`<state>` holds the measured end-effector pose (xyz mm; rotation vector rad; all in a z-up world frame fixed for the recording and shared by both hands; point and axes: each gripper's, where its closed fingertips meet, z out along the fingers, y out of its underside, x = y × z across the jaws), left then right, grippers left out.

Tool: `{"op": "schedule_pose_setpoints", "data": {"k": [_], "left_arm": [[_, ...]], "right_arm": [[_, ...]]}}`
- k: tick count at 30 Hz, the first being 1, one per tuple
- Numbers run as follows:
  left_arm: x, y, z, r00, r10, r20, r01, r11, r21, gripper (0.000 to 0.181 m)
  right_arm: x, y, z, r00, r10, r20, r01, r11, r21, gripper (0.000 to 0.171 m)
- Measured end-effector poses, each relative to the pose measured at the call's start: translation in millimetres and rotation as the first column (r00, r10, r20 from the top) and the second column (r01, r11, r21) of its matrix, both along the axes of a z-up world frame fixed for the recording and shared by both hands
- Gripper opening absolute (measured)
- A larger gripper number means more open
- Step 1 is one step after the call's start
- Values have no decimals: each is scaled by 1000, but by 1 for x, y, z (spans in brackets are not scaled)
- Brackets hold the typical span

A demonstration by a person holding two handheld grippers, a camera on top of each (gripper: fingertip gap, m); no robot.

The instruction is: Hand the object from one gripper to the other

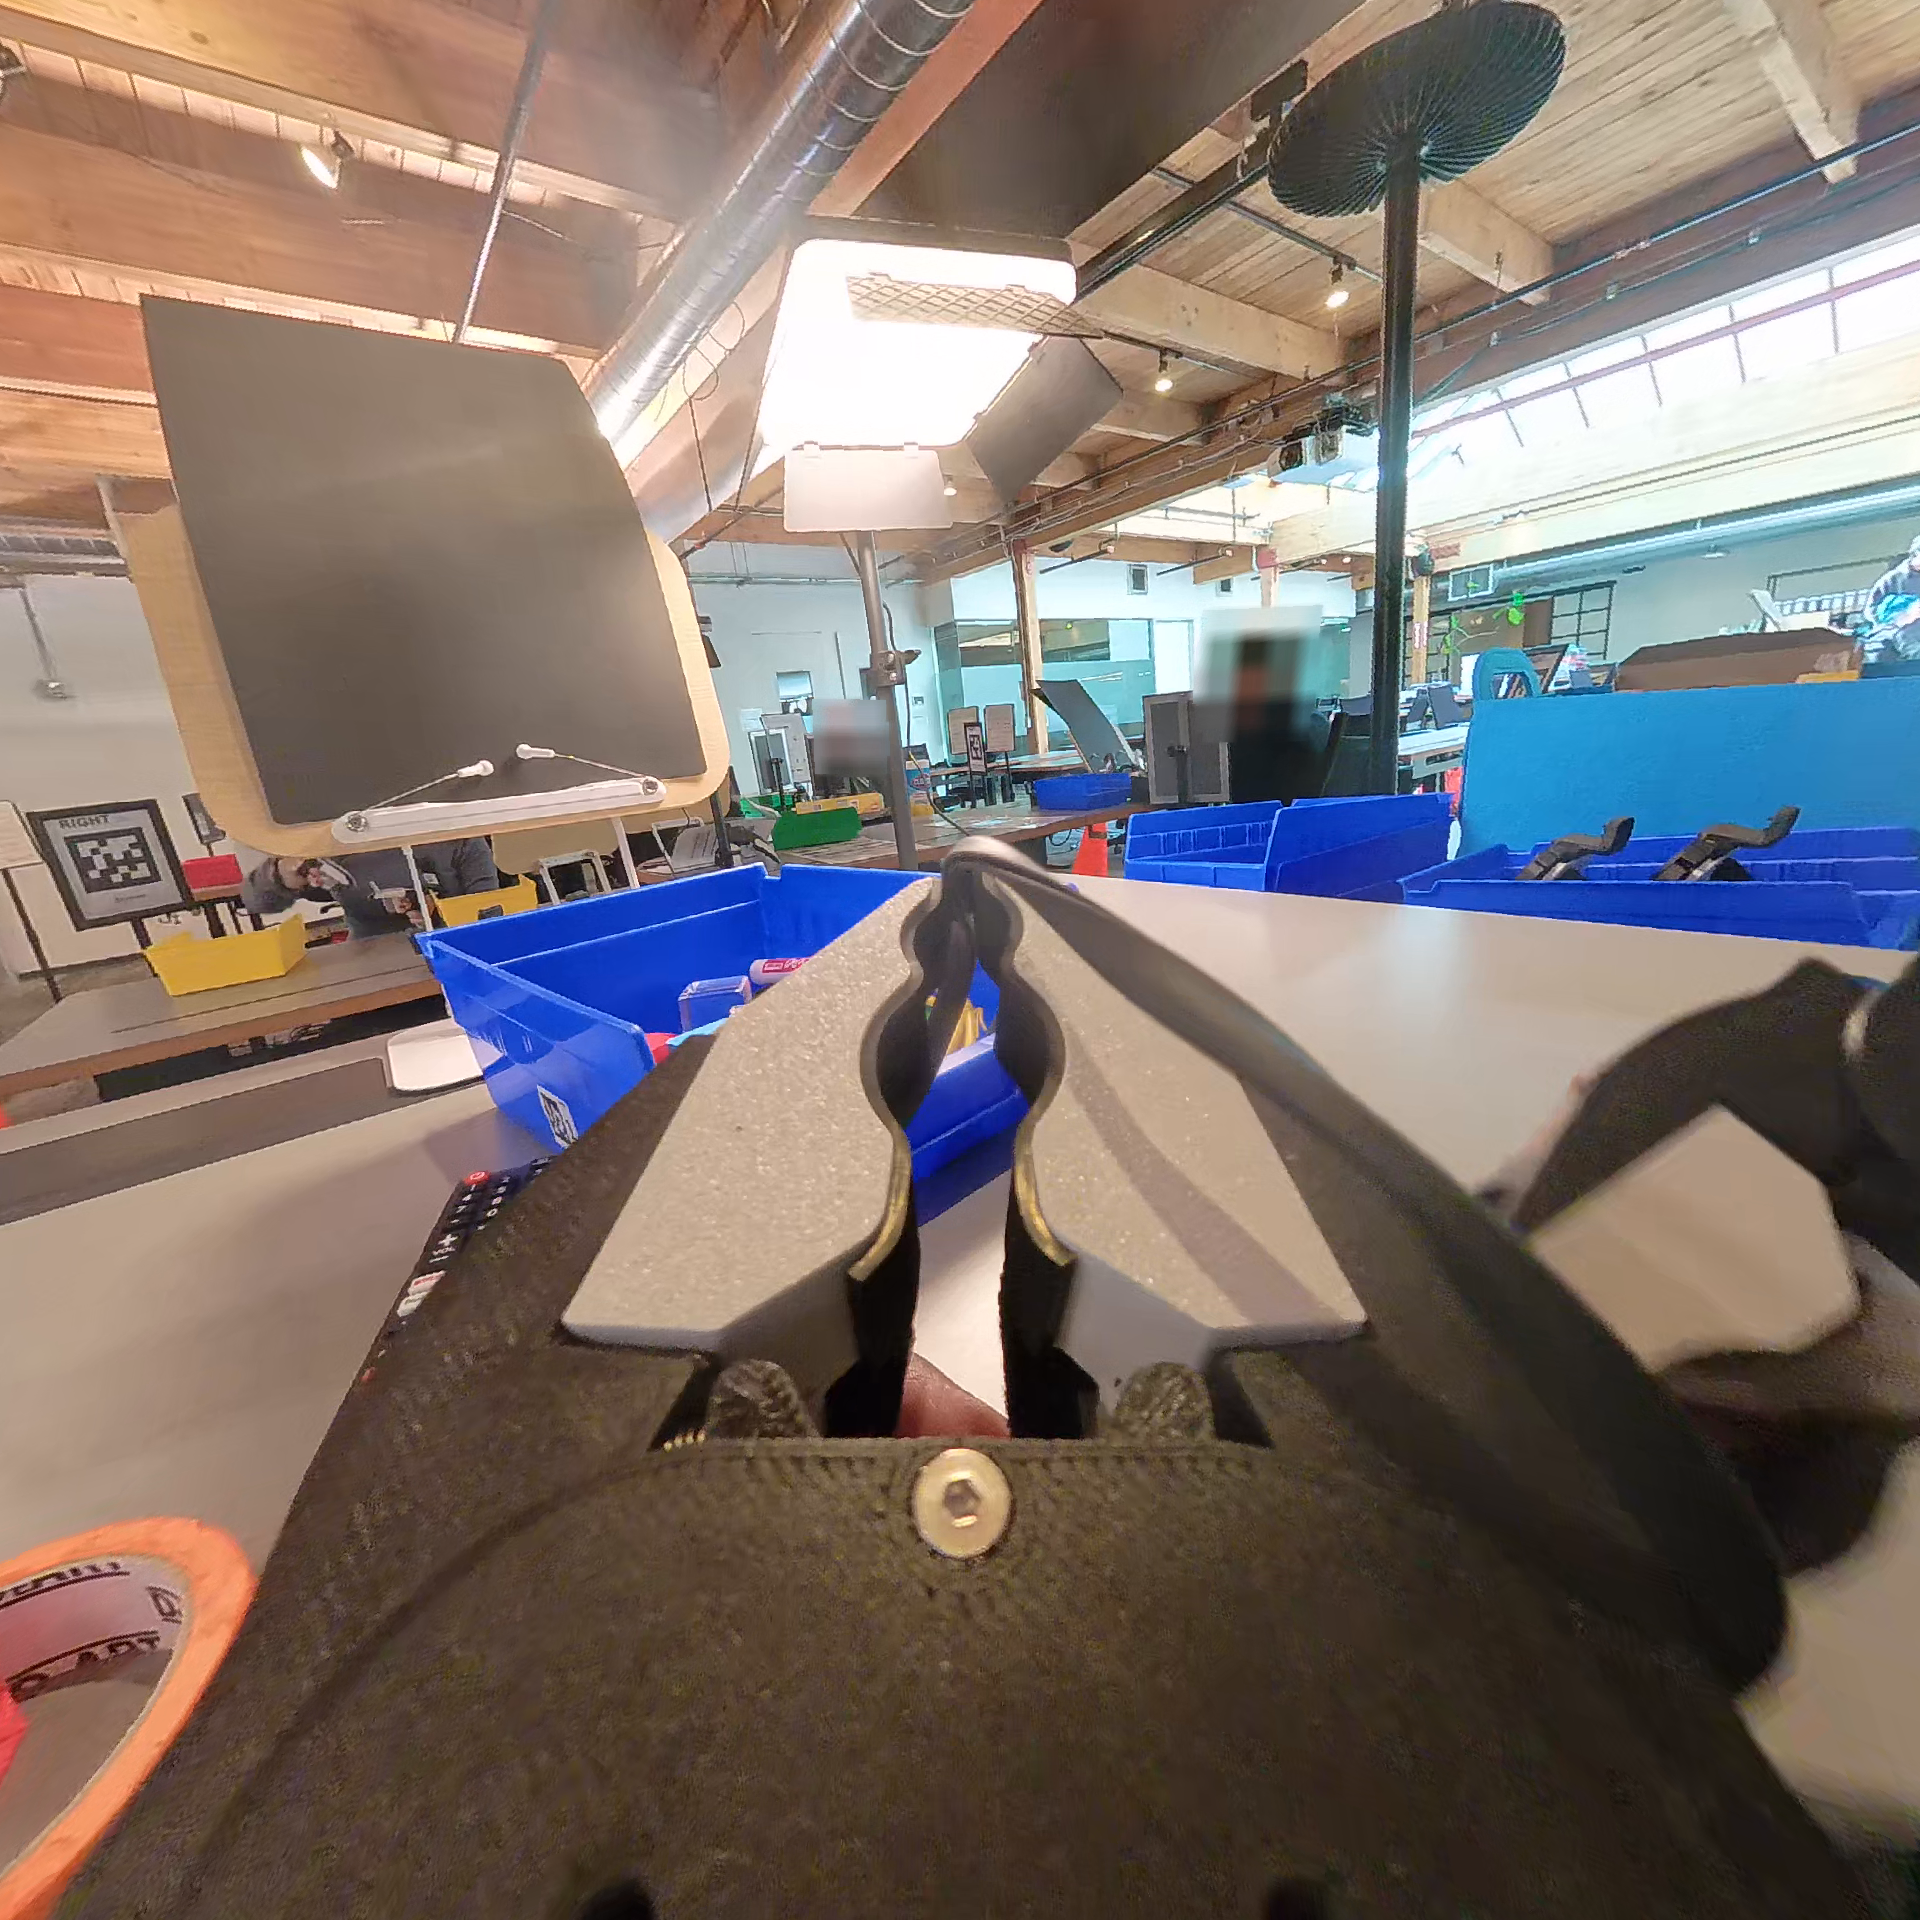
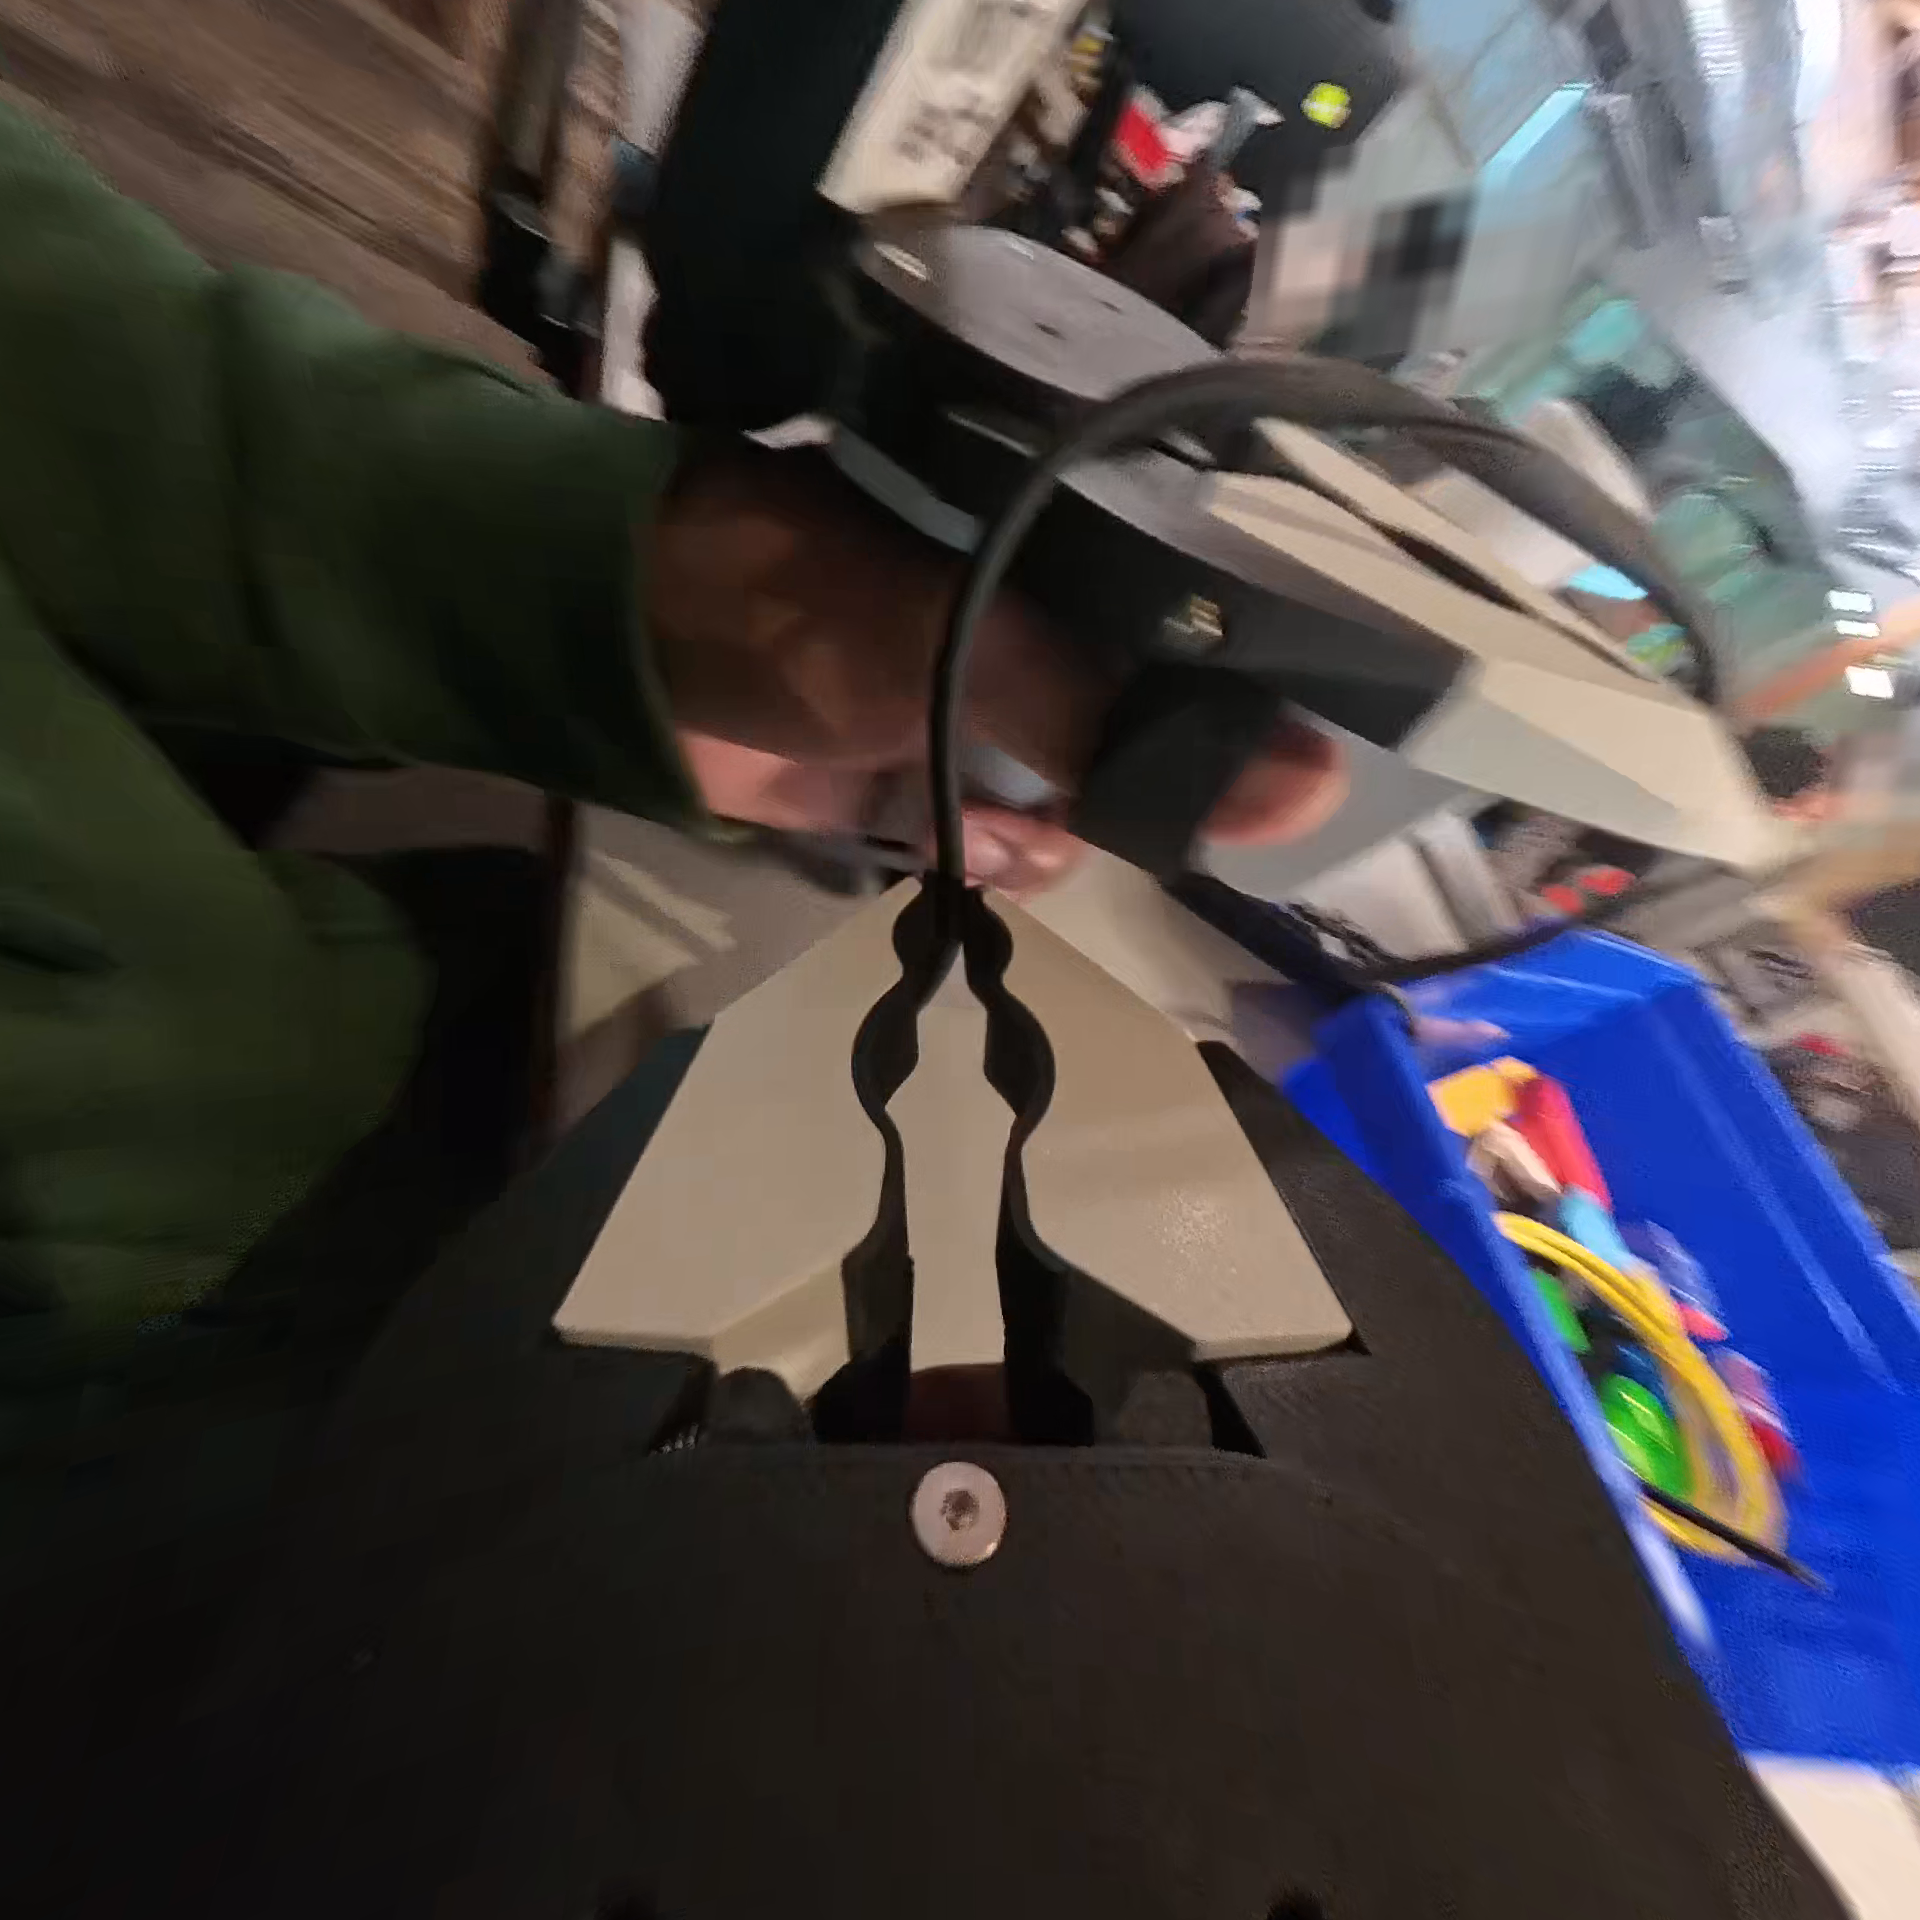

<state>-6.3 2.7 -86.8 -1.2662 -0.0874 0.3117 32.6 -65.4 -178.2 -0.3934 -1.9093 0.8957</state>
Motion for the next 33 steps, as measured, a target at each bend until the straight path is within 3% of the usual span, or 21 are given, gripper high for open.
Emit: {"op": "schedule_pose_setpoints", "data": {"k": [3, 6, 8, 11, 17, 23, 27, 33], "left_arm": [[-1, 0, 0, 1000, 2, 6, -2, 1000, 2, 4], [-1, -1, 1, 1000, 1, 11, -2, 1000, 7, 3], [-1, -1, 2, 1000, -2, 11, 2, 1000, 12, 4], [2, 1, 1, 1000, -17, 8, 17, 1000, 7, 4], [4, 1, 1, 999, -46, 24, 46, 999, 16, 4], [7, -9, 14, 982, -154, 107, 139, 981, 132, 3], [2, -11, 15, 963, -203, 177, 173, 969, 174, 4], [1, -10, 14, 963, -198, 183, 168, 971, 168, 3]], "right_arm": [[-17, 54, 30, 953, -222, -205, 236, 970, 49, 4], [-19, 103, 65, 810, -401, -428, 450, 893, 14, 5], [-16, 117, 75, 752, -442, -490, 498, 867, -18, 7], [-23, 115, 58, 817, -421, -394, 441, 897, -45, 19], [-27, 125, 43, 852, -434, -295, 424, 900, -98, 20], [-34, 109, 0, 917, -368, -156, 382, 921, 75, 27], [-38, 121, -27, 904, -413, -107, 426, 870, 247, 30], [-33, 149, -34, 884, -467, -26, 459, 856, 236, 30]]}}
